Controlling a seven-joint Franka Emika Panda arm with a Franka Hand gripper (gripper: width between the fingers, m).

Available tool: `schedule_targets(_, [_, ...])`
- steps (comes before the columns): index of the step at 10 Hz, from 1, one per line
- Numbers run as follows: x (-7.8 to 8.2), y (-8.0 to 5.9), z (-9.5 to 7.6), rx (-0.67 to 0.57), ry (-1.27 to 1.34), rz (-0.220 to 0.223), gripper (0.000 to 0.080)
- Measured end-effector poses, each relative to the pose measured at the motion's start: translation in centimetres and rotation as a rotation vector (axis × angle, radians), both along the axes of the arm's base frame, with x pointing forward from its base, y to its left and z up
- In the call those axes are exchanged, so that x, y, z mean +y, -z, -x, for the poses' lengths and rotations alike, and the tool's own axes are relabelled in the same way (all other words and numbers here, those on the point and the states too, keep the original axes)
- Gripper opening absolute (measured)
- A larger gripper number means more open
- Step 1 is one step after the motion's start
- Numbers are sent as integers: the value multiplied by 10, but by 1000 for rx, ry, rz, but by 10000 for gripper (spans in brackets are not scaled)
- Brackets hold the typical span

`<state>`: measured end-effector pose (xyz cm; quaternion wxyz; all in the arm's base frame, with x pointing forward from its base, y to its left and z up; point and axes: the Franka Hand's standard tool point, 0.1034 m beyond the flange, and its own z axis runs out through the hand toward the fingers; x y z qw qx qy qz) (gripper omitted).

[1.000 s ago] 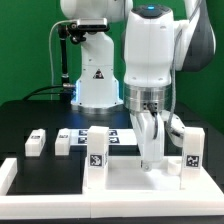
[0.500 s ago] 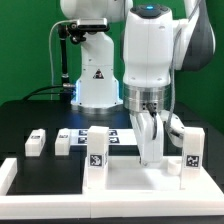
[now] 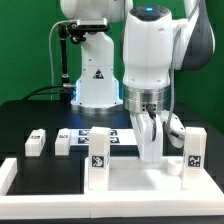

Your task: Assemble desk

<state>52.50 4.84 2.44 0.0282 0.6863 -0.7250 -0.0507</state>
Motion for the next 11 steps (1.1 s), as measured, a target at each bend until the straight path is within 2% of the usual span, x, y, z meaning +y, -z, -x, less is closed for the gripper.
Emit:
schedule_targets(6, [0, 0, 0, -1, -2, 0, 54])
schedule_targets(8, [-15, 0, 10, -67, -124, 18, 55])
schedule_targets(9, [-17, 0, 16, -53, -128, 17, 55])
schedule_targets(11, [-22, 0, 19, -31, -234, 13, 55])
